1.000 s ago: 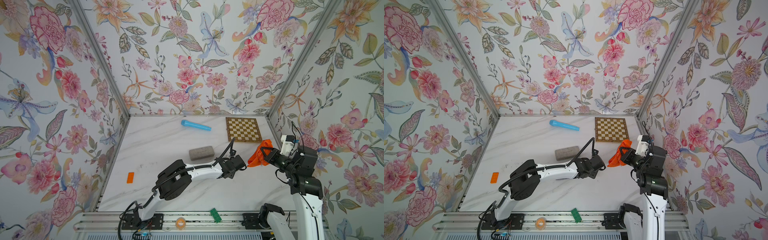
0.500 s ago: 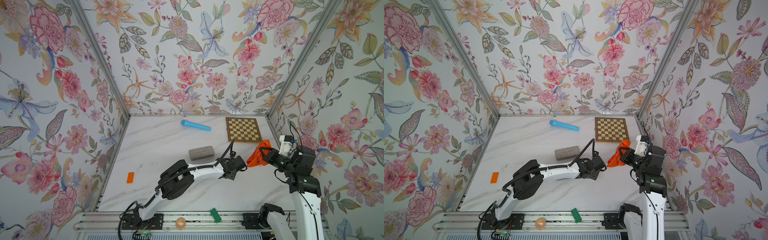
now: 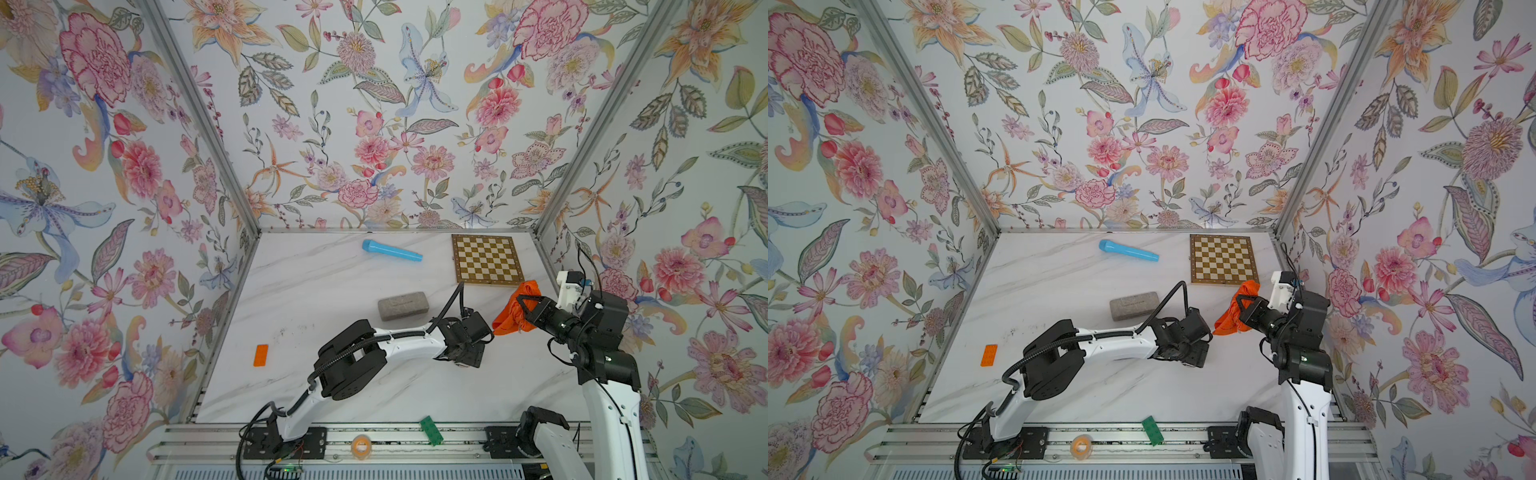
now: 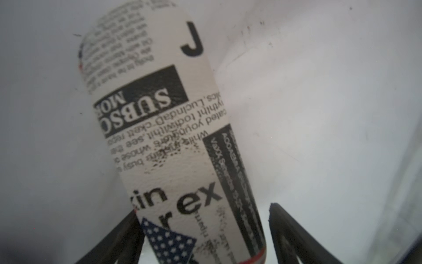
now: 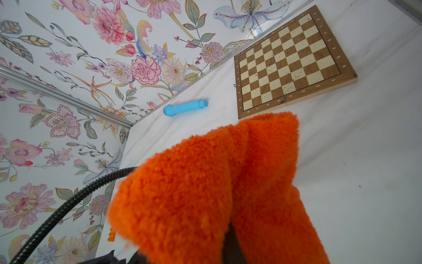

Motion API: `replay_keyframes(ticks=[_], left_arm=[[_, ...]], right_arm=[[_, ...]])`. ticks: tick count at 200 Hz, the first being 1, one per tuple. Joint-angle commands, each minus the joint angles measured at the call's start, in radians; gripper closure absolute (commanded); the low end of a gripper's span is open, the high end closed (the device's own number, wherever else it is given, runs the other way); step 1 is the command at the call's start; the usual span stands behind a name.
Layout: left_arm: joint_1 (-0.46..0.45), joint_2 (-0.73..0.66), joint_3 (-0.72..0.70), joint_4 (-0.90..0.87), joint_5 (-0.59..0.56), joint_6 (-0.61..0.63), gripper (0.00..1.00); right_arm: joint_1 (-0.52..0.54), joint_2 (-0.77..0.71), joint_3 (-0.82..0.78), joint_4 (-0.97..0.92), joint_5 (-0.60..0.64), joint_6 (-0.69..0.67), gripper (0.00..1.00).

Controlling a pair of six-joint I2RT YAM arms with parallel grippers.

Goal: Wipe the eyeglass case
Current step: Place the eyeglass case at the center of the board.

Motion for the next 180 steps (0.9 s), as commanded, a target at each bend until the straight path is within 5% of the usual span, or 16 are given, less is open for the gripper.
replay_keyframes(ticks=[1,45,62,86,111,146,180], left_arm=[[-0.006,-0.039,-0.031,0.082,0.163,-0.073,0.1],[-0.006,-0.015,-0.001,0.174,0.288,-0.062,0.1],[-0.005,0.004,0.067,0.074,0.33,-0.036,0.1],[-0.012,-0.11,0.001,-0.011,0.264,0.062,0.1],[-0.007,-0.242,-0.03,-0.064,0.179,0.295,0.11],[0.01,-0.259,-0.027,-0.076,0.081,0.727,0.11],[0.07,-0.25,-0.096,-0.006,0.137,1.076,0.16]], right_arm=[[-0.018,0.001,-0.014,0.032,-0.014,0.004,1.0],[-0.043,0.018,-0.012,0.035,-0.011,0.004,1.0],[-0.054,0.036,-0.002,0.036,-0.024,0.007,1.0],[-0.065,0.055,0.015,0.039,-0.045,0.014,1.0],[-0.074,0.073,0.017,0.058,-0.053,0.027,1.0],[-0.075,0.109,0.049,0.051,-0.055,0.026,1.0],[-0.068,0.179,0.12,-0.036,-0.048,-0.023,1.0]])
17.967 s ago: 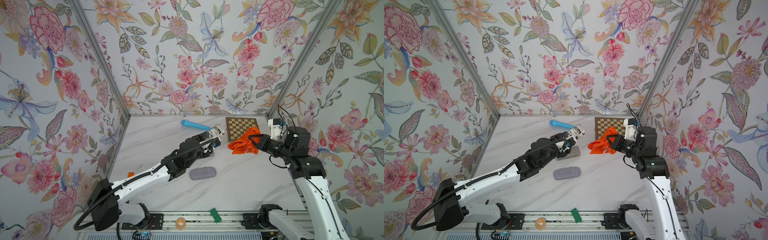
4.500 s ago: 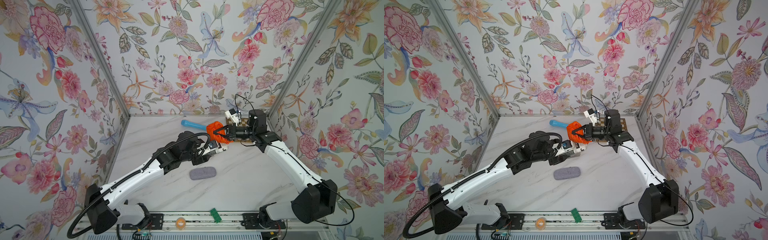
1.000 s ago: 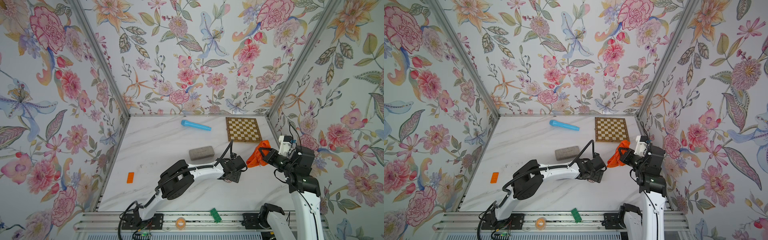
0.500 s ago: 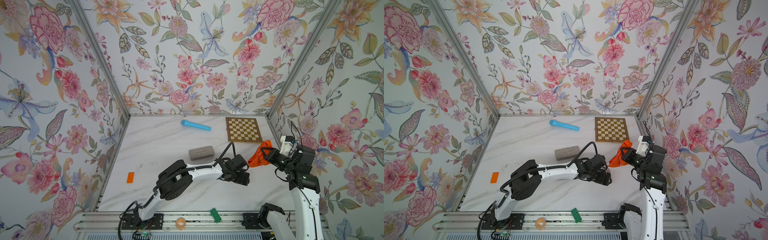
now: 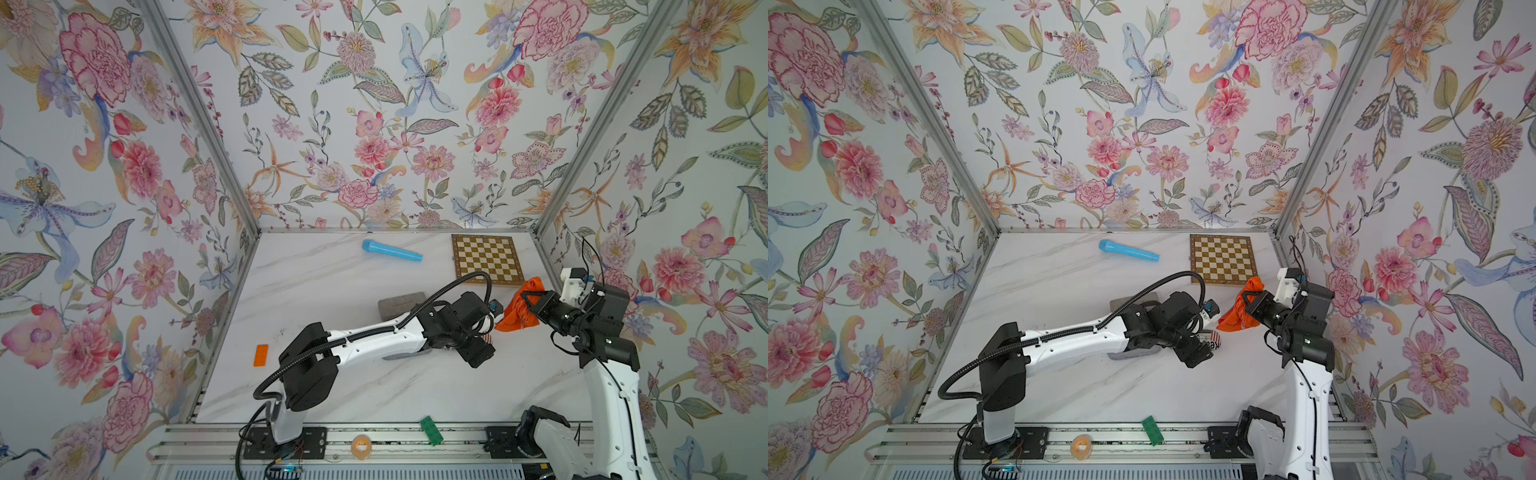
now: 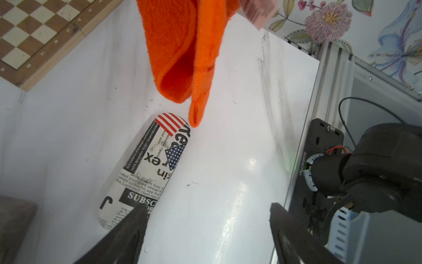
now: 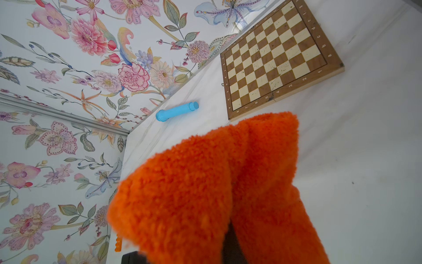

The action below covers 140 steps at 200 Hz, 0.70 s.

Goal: Wipe the eyeglass case
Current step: Place the eyeglass case at the center of the board, then pick up the eyeglass case from the center of the board.

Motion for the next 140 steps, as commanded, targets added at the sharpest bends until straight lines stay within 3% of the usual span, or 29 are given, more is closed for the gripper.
replay_keyframes(ticks=[1,42,67,122,140], left_arm=[[0.05,0.019,-0.062,0.019,-0.007,0.365,0.16],[0.136,0.061,-0.077,0.098,0.15,0.507,0.15],[0.145,0.141,-0.015,0.085,0.175,0.555,0.16],[0.17,0.208,0.024,0.084,0.282,0.566,0.15],[0.17,0.239,0.046,0.082,0.26,0.557,0.14]], right_arm=[[0.003,0.04,0.074,-0.052,-0.005,-0.039,1.0],[0.004,0.102,0.144,-0.13,0.077,-0.093,1.0],[0.007,0.165,0.188,-0.145,0.077,-0.098,1.0],[0.015,0.223,0.23,-0.138,0.085,-0.089,1.0],[0.016,0.233,0.233,-0.137,0.083,-0.092,1.0]])
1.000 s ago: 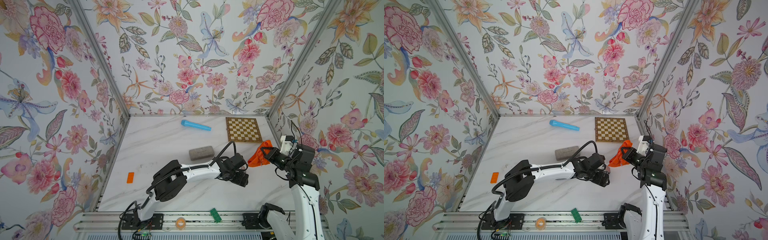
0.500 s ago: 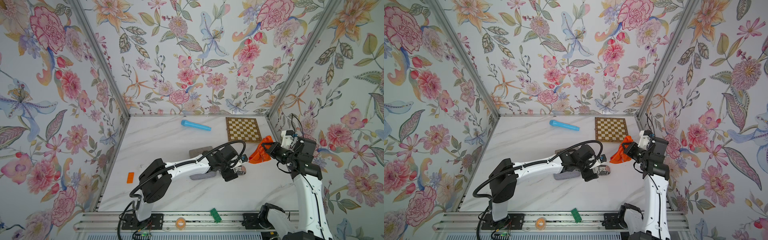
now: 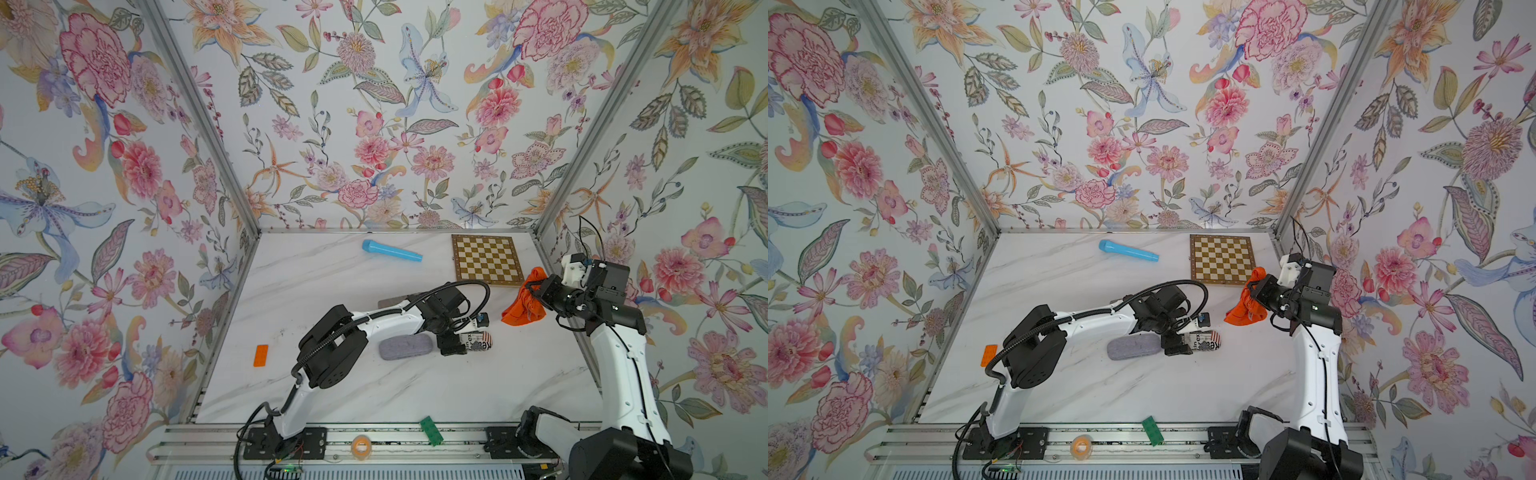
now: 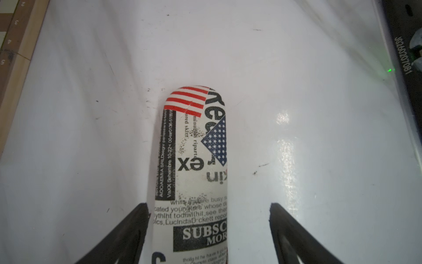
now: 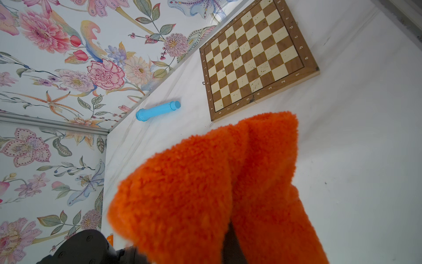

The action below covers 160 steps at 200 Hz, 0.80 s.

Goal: Wipe the eyeglass case
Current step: Pick up the eyeglass case from the center of the board.

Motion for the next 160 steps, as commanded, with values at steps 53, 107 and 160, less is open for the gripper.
replay_keyframes(ticks=[53,107,160], left_arm=[[0.01,0.082,0.065,0.018,-0.016,0.02,0.13],[0.015,0.102,0.032,0.012,-0.027,0.022,0.13],[0.018,0.097,-0.01,0.024,-0.036,0.018,0.16]], right_arm=[[0.051,0.029,0.05,0.014,-0.032,-0.034,1.0],[0.063,0.035,0.052,0.016,-0.021,-0.039,1.0],[0.062,0.014,0.03,0.007,-0.009,-0.044,1.0]])
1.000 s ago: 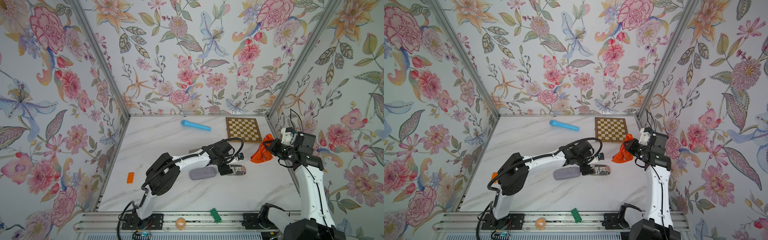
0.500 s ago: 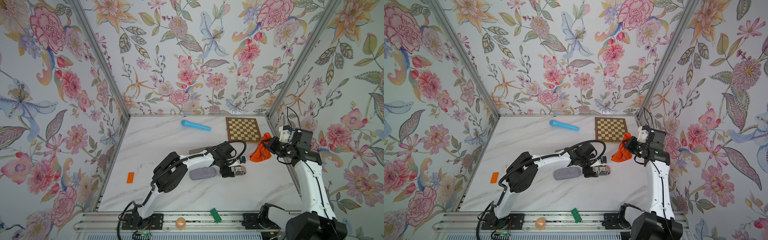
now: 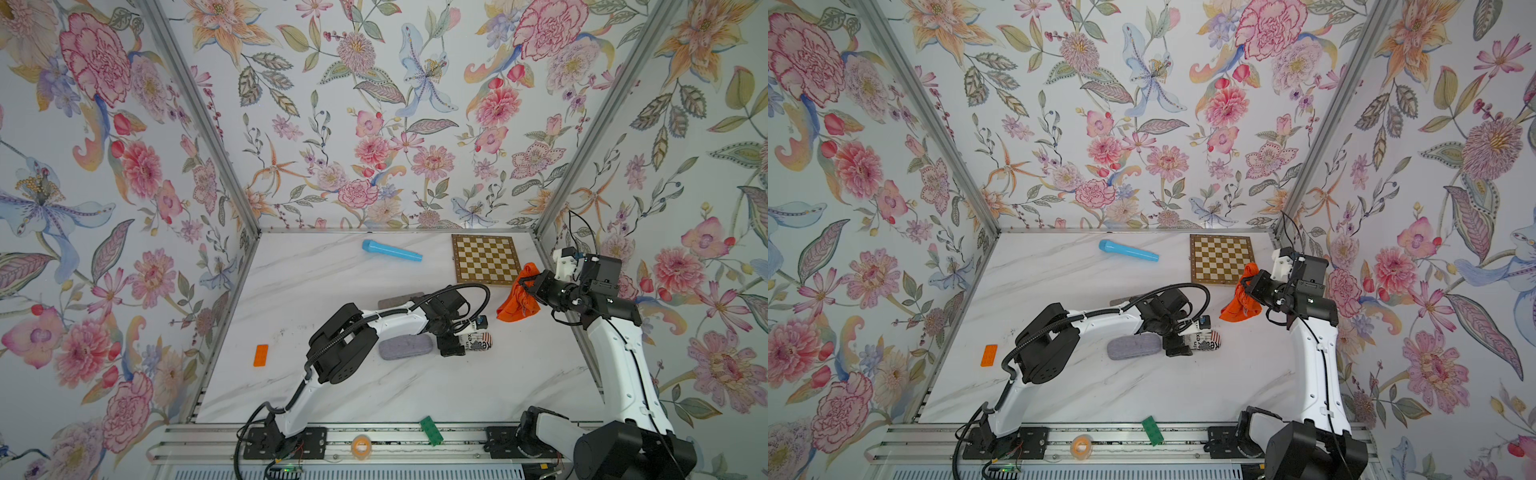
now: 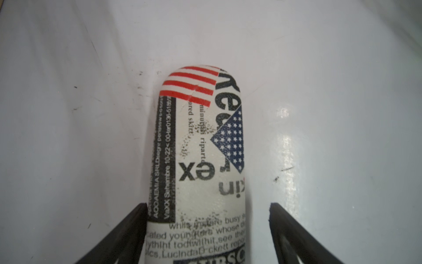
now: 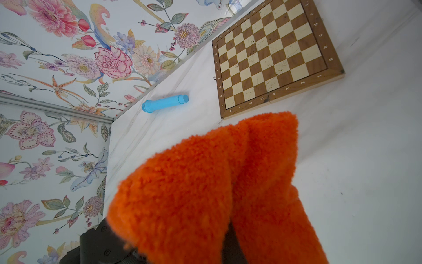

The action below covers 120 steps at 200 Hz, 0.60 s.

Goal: Wipe the eyeglass case
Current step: Pick up the eyeglass case from the center of the board.

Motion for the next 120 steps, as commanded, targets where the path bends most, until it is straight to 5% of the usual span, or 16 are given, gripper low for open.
replay_keyframes(ticks=[1,56,120], left_arm=[[0.009,0.014,-0.029,0.008,-0.017,0.011,0.16],[0.013,0.012,-0.084,0.058,-0.028,-0.006,0.26],[0.013,0.04,-0.068,0.071,-0.058,-0.027,0.25]], right_arm=[[0.006,-0.022,0.002,0.001,0.002,-0.027,1.0],[0.007,-0.025,-0.01,-0.001,0.002,-0.034,1.0],[0.008,-0.033,-0.025,-0.015,0.005,-0.045,1.0]])
